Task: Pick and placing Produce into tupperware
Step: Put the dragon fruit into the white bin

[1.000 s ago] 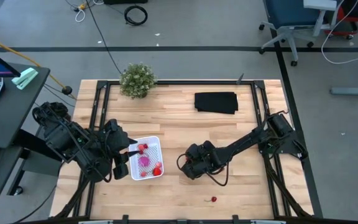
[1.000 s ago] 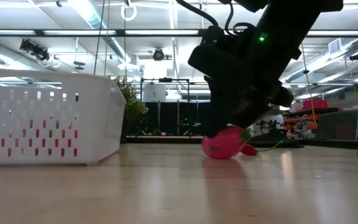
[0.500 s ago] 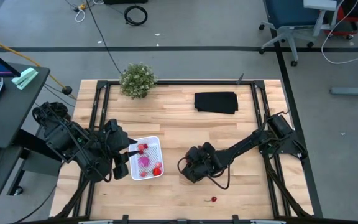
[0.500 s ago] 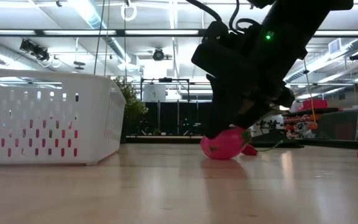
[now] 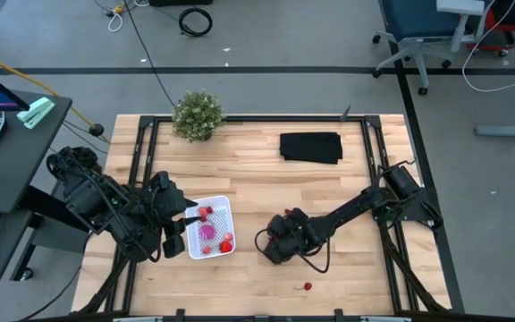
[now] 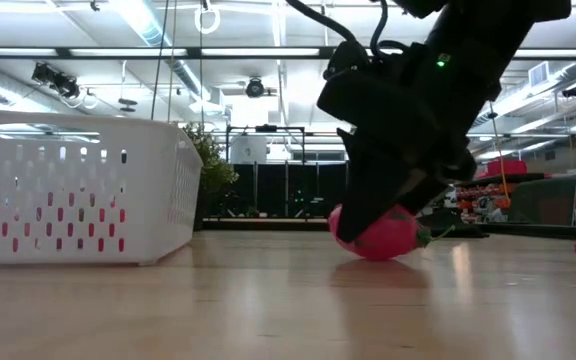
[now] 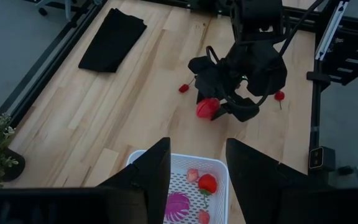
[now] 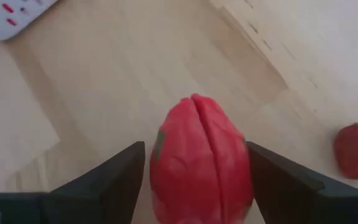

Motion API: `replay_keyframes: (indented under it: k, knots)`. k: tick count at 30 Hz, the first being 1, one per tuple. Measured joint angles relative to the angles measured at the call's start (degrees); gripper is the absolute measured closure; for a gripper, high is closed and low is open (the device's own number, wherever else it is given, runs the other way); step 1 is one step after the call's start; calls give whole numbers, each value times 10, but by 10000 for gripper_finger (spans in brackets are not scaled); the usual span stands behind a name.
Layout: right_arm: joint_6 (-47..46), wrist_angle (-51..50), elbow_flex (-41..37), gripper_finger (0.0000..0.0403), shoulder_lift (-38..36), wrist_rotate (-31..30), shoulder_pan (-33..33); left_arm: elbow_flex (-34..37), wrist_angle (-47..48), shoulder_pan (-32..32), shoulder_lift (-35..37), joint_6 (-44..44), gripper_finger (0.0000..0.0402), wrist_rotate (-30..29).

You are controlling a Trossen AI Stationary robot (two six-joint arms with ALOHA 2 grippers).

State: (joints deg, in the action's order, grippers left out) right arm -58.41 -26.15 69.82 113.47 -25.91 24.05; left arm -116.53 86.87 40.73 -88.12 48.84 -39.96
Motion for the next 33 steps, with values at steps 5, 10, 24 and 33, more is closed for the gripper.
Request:
replay_keyframes:
  k: [5, 10, 24, 33]
  knots:
    - [-1, 0, 0, 131, 0, -6, 0, 0, 0, 0, 0, 0, 239, 0]
    - [-27, 0, 0, 151, -1, -7, 0, 0, 0, 0, 0, 0, 239, 0]
    - [16, 65, 7, 165, -4, -10, -2, 0, 0, 0, 0, 0, 239, 0]
    - [96, 64, 84, 170, -22, -78, -37, 0, 0, 0, 0, -1, 239, 0]
